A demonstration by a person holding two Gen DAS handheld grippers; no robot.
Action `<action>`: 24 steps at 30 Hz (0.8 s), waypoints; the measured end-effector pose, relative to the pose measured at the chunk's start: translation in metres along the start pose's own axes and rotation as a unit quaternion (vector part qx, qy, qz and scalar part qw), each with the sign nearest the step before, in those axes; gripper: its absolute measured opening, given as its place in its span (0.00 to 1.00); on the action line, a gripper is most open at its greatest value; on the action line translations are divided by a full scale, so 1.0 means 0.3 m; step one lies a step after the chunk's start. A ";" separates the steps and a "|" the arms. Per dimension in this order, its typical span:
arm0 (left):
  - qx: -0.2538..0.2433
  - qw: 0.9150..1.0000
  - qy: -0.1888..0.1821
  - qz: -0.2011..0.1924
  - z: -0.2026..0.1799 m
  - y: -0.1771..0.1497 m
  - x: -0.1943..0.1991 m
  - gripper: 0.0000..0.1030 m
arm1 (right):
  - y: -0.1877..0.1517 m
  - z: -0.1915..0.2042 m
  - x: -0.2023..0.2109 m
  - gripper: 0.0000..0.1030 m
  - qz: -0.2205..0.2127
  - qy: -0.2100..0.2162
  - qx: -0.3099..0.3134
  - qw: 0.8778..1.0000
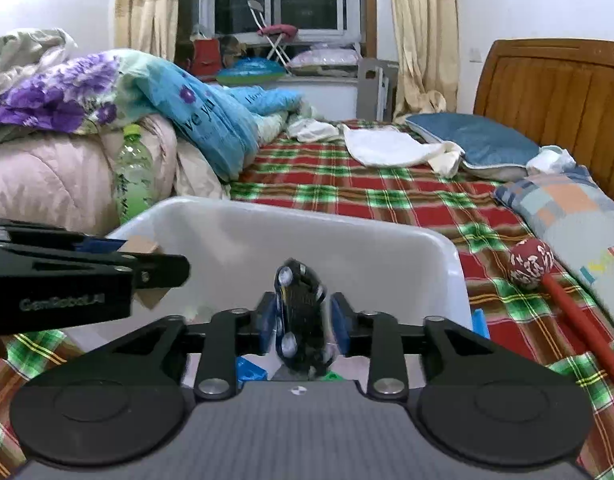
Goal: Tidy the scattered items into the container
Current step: 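Carry the block and car over the tub and open both grippers, then move both grippers back down to the remaining toys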
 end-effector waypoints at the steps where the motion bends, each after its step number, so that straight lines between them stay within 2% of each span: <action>1: 0.003 1.000 0.003 -0.001 0.003 0.003 0.003 0.46 | 0.001 0.002 0.002 0.54 -0.005 -0.003 0.004 1.000; 4: 0.012 1.000 0.010 -0.006 0.013 0.014 0.017 0.54 | 0.005 0.006 0.008 0.55 -0.008 -0.008 0.011 1.000; 14: 0.025 0.999 0.008 -0.027 -0.001 0.004 0.135 0.54 | 0.026 0.009 0.109 0.55 -0.028 -0.005 0.012 1.000; 18: 0.001 1.000 0.011 -0.024 -0.030 -0.031 0.199 0.55 | 0.014 0.004 0.182 0.55 -0.037 -0.001 0.010 0.999; 24: -0.003 1.000 0.011 -0.011 -0.067 -0.128 0.278 0.56 | -0.034 0.008 0.263 0.59 -0.033 0.002 0.010 0.999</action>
Point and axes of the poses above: each gripper's, at about its wrist camera, not at the fingertips, and x roughly against the way its jaws point, z to its left, y to its top, the point moved 6 cm from there along -x, roughly the way its jaws point, and after that the axes turned 14 degrees about -y, right-handed, at the moved point
